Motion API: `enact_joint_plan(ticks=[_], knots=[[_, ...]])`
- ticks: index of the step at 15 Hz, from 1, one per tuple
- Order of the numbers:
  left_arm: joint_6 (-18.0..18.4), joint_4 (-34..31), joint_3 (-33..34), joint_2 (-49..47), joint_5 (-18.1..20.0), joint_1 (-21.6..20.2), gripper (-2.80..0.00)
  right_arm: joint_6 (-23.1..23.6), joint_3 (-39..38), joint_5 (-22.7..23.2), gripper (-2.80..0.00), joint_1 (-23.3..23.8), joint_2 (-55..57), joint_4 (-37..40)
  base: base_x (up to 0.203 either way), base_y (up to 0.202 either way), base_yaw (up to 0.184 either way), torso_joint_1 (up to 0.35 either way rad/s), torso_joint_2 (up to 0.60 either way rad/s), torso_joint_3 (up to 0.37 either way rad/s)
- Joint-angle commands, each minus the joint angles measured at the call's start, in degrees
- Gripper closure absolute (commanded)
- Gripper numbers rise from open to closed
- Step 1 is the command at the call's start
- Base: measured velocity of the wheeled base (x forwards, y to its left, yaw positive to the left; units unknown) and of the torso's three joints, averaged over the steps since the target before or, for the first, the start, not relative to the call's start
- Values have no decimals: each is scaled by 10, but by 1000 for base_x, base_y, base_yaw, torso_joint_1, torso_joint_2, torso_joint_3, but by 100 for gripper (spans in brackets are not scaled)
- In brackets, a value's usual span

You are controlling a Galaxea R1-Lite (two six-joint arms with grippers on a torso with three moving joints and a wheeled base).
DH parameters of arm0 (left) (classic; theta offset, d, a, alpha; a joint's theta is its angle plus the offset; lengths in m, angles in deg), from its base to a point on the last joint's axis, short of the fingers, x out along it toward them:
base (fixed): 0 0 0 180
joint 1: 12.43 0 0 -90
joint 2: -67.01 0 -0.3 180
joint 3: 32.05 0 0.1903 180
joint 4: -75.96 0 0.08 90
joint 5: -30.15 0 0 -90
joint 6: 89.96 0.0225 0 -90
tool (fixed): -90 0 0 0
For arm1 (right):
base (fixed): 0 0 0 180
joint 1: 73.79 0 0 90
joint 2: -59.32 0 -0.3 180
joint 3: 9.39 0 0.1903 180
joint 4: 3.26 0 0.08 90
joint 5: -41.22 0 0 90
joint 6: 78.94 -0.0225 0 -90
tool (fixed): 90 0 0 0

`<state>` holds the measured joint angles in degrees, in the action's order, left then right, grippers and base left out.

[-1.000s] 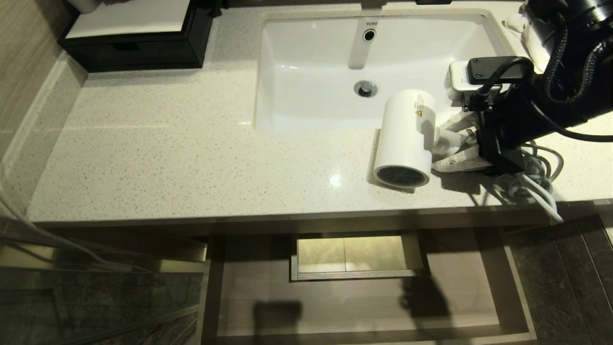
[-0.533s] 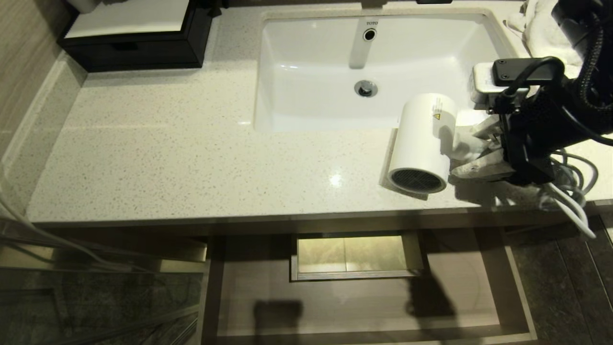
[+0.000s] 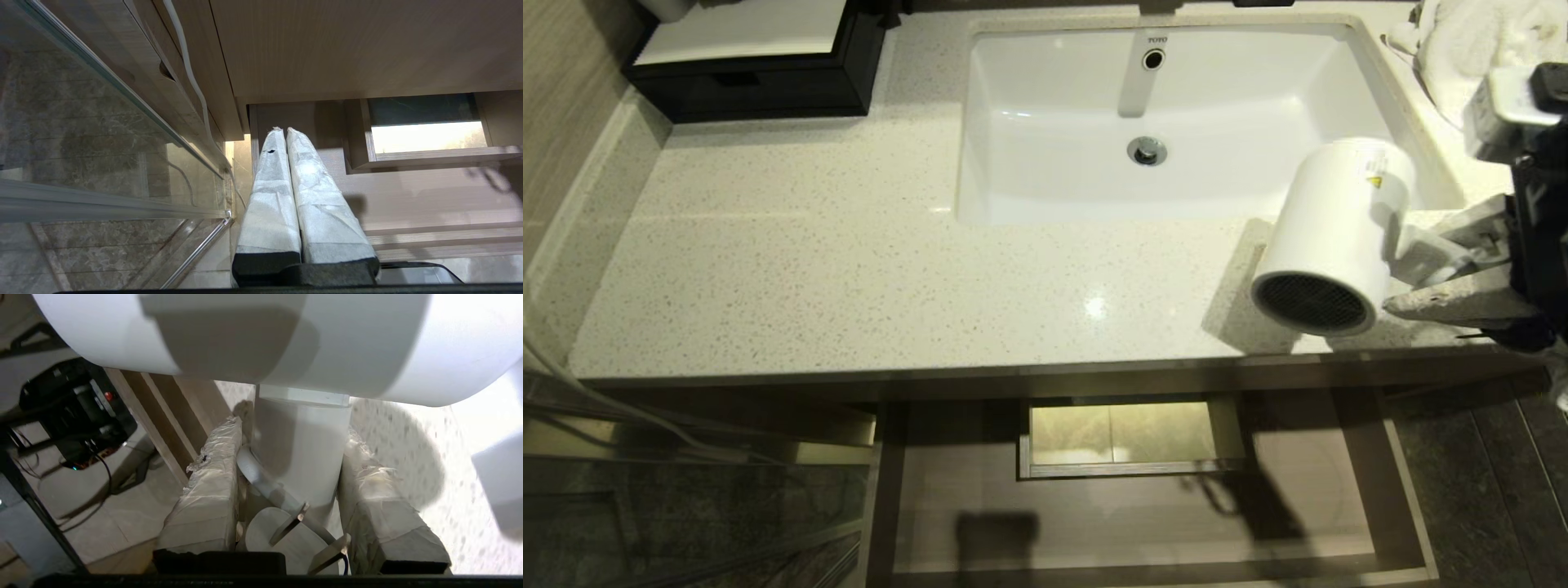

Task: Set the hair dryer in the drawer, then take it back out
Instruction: Pick up the hairdryer, then put it into the drawer

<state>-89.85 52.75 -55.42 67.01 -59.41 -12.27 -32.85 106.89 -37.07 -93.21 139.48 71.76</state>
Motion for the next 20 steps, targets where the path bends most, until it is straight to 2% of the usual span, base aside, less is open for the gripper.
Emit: enact_joint_plan(ticks=[1, 5, 7, 10, 13, 15, 18, 20], knots=[[0, 0, 0, 0, 0, 0, 0, -44, -29, 1, 0, 18, -67, -2, 0, 0, 0, 0, 0, 0], [0, 0, 1, 0, 0, 0, 0, -74, -74, -5, 0, 62, -142, -2, 0, 0, 0, 0, 0, 0], [0, 0, 1, 0, 0, 0, 0, -83, -91, -42, 0, 81, -175, -2, 0, 0, 0, 0, 0, 0], [0, 0, 0, 0, 0, -1, 0, -126, -108, -53, 0, 86, -210, -4, 0, 0, 0, 0, 0, 0], [0, 0, 0, 0, 0, 0, 0, -135, -128, -54, 0, 101, -242, -8, 0, 0, 0, 0, 0, 0], [0, 0, 1, 0, 0, 0, 0, -136, -157, -59, 0, 138, -269, -8, 0, 0, 0, 0, 0, 0], [0, 0, 1, 0, 0, 0, 0, -143, -211, -61, 0, 169, -312, -5, 0, 0, 0, 0, 0, 0], [0, 0, 0, 0, 0, 0, 0, -144, -228, -103, 0, 170, -323, -8, 0, 0, 0, 0, 0, 0]])
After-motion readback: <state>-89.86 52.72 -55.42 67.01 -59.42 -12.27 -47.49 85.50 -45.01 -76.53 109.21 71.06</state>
